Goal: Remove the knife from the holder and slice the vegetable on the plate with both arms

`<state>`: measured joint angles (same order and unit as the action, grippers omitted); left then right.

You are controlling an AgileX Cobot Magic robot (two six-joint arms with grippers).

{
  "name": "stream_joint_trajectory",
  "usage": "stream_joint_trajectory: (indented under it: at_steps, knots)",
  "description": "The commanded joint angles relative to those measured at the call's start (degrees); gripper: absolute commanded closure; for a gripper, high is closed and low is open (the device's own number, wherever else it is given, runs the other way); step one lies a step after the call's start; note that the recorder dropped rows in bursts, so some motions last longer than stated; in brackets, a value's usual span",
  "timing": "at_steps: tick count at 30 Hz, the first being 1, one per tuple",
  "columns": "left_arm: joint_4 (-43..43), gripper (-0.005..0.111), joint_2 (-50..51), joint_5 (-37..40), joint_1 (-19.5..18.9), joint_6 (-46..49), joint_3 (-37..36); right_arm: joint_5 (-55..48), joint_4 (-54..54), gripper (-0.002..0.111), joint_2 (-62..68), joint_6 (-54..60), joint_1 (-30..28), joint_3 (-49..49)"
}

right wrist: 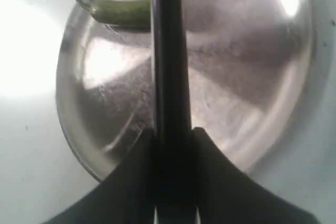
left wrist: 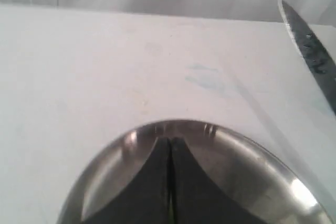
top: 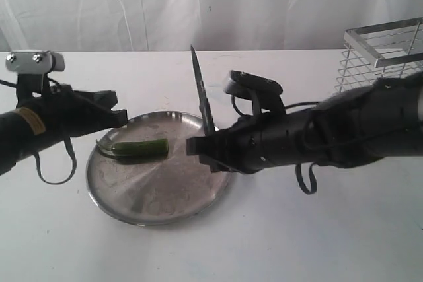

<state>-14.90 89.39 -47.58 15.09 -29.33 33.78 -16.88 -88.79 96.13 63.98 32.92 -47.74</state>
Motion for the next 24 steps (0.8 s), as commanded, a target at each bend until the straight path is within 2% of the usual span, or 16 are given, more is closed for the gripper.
stream_joint_trajectory:
  at_steps: [1,3,5,7,10,12,13,15,16,20,22,23,24]
  knots:
    - [-17.63,0.107,0.95,3.47,-0.82,13.47,7.20,-6.74,22.30,0.108,4.03,-26.54,0.70,-8.00]
    - [-32.35,0.107,0.80,12.98,-1.08,14.17,11.26,-12.86,33.47,0.108,5.74,-35.10,0.70,-11.57]
    - [-43.33,0.107,0.68,24.05,-1.08,1.32,14.29,-14.92,42.96,0.108,6.20,-40.52,0.70,-13.10]
    - [-47.28,0.107,1.10,32.05,-1.08,-11.13,16.08,-14.57,49.26,0.108,6.09,-45.18,0.70,-13.47]
    - [-51.60,0.107,1.93,38.70,-1.08,-18.91,17.95,-15.91,52.25,0.108,5.99,-47.33,0.70,-13.47]
    - [-57.70,0.107,2.07,36.79,-1.08,-21.66,18.26,-17.29,53.24,0.108,5.99,-47.22,0.70,-13.47]
    - [-68.55,0.107,2.20,30.74,-1.08,-22.39,18.26,-17.55,55.57,0.108,5.99,-47.22,0.70,-13.47]
    - [-85.05,0.107,3.69,21.08,-1.08,-22.70,19.03,-17.35,58.41,0.108,5.99,-48.23,0.70,-13.56]
    - [-85.05,0.107,4.74,19.86,-1.08,-22.97,19.53,-17.17,59.09,0.108,5.99,-48.88,0.70,-13.56]
    - [-85.05,0.107,11.23,22.87,-1.08,-22.00,20.47,-13.22,60.37,0.108,5.99,-51.64,-0.35,-13.56]
    - [-85.05,0.106,13.42,23.24,-1.08,-18.95,21.27,-13.88,60.37,0.108,5.99,-51.64,-1.58,-13.56]
    - [-85.05,0.103,14.10,22.88,-1.08,-18.16,21.70,-14.30,60.37,0.108,5.99,-51.64,-2.00,-13.56]
    - [-85.05,0.094,14.98,22.01,-1.08,-18.16,22.21,-14.90,60.37,0.108,5.99,-51.64,-2.12,-13.56]
